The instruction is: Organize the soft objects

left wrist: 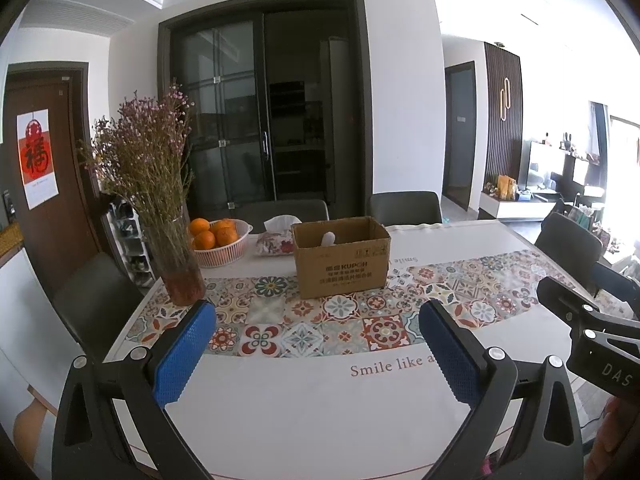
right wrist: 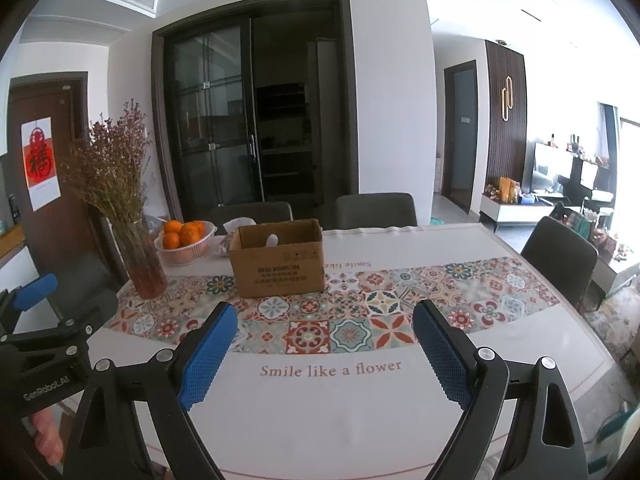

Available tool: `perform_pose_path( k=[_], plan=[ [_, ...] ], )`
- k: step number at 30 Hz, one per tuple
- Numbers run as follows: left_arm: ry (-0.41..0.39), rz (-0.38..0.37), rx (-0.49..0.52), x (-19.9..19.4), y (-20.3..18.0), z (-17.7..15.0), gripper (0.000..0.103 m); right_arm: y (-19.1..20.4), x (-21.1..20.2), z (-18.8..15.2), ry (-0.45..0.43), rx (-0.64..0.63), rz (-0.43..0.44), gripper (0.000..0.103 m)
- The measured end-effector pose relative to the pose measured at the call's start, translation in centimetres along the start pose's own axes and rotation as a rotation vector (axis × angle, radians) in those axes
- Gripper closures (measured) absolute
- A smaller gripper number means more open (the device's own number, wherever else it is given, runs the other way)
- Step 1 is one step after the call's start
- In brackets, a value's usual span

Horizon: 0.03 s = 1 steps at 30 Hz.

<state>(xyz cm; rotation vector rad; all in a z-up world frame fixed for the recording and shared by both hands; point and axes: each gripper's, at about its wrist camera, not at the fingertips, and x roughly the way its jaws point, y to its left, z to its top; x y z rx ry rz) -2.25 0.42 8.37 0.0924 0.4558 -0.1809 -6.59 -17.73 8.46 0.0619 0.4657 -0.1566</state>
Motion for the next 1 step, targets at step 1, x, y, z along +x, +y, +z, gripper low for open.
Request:
perform_pose_path(
  k=[1],
  plan=[
    [0.002, 0.001, 0.0, 0.04, -0.01, 0.0, 0.0, 0.02, 0.01, 0.02, 0.001, 0.0, 0.002, 0.012]
  ],
)
